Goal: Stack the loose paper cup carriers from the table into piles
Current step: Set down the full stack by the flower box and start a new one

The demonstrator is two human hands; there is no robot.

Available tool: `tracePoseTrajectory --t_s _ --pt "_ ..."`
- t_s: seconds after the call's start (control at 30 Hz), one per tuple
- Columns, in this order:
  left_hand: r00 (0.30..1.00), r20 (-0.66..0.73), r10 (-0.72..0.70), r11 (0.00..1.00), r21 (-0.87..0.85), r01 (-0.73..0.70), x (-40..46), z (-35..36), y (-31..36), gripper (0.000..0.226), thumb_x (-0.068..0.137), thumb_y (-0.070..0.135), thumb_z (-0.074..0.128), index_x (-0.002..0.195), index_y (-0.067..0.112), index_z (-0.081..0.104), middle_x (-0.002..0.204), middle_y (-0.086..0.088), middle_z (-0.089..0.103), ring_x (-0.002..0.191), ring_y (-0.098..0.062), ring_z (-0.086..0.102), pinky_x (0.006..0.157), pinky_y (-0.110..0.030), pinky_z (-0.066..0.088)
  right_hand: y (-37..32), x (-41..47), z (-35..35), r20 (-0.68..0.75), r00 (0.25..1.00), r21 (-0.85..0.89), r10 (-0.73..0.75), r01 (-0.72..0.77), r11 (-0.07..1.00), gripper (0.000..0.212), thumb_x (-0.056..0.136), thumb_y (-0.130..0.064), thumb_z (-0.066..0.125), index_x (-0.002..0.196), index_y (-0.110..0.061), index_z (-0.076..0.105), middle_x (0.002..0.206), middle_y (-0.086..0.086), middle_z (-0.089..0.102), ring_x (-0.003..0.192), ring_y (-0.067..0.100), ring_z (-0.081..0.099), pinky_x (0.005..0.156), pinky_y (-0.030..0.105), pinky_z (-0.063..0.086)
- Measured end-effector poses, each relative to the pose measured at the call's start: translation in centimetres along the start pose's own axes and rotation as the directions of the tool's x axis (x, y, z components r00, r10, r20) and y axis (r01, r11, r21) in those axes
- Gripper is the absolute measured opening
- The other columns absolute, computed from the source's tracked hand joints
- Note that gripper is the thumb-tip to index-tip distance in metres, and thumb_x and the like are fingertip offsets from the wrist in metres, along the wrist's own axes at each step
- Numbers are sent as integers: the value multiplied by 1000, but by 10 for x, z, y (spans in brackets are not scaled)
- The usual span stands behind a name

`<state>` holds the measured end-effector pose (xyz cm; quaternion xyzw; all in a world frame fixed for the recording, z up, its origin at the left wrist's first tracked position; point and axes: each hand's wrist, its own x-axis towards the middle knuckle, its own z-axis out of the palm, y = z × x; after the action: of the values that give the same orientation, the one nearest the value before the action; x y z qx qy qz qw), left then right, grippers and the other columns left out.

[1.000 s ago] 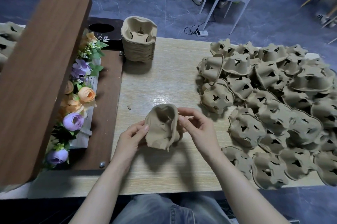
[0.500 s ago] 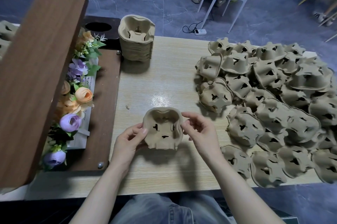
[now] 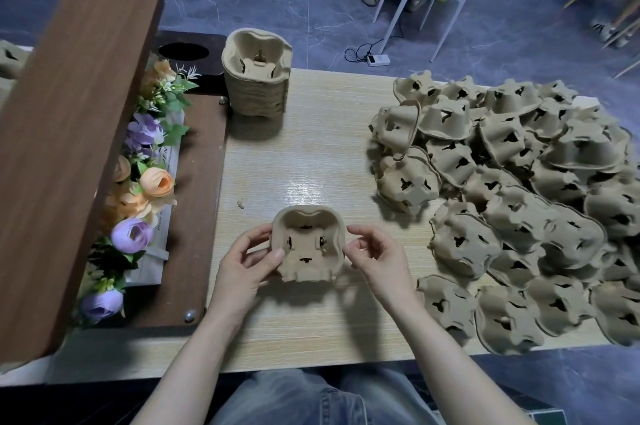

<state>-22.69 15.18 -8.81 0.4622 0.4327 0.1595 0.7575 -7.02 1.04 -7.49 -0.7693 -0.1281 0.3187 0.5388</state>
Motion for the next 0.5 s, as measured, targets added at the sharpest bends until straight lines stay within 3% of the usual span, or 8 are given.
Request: tracePoseTrajectory --t_s 0.1,0.17,0.23,0.3,0.37,0.5 --pt "1000 28 -10 1000 5 10 2 0 0 57 84 6 71 129 38 57 114 10 71 108 -15 68 85 -29 58 1 1 -2 6 1000 -6 12 -12 1000 22 83 -4 73 101 -15 68 67 -3 58 64 11 51 67 26 43" --pt "999 52 -12 1000 15 11 3 0 0 59 86 9 70 131 44 54 112 19 70 111 -12 66 88 -30 57 3 1 -2 -5 1000 -26 19 -19 999 21 83 -7 74 102 -14 68 72 -3 61 63 7 51 65 21 43" --pt "997 71 -14 1000 21 13 4 1 0 55 86 12 69 128 47 56 123 15 67 115 -14 64 93 -34 56 6 3 -1 -37 999 -97 22 -26 995 21 84 -15 74 105 -16 69 85 -3 67 69 9 56 68 19 44" --pt "997 81 -15 1000 26 13 5 2 0 54 86 13 70 125 48 58 129 12 64 117 -16 63 96 -39 54 10 3 -1 -31 999 -132 37 -41 990 24 86 -24 73 109 -17 70 96 -1 71 81 13 62 76 28 49" --pt "995 99 -11 1000 29 8 5 6 -1 54 87 12 69 125 49 58 133 8 61 117 -16 63 92 -36 56 12 1 0 8 999 -128 43 -42 991 26 87 -26 71 112 -19 68 97 0 72 81 19 64 80 38 52" --pt "991 133 -4 1000 23 1 8 22 -6 57 89 7 67 128 47 56 134 4 59 117 -17 63 86 -29 58 14 0 -11 -30 999 -175 17 -22 984 29 89 -17 68 117 -20 66 105 -4 71 90 26 65 85 40 54"
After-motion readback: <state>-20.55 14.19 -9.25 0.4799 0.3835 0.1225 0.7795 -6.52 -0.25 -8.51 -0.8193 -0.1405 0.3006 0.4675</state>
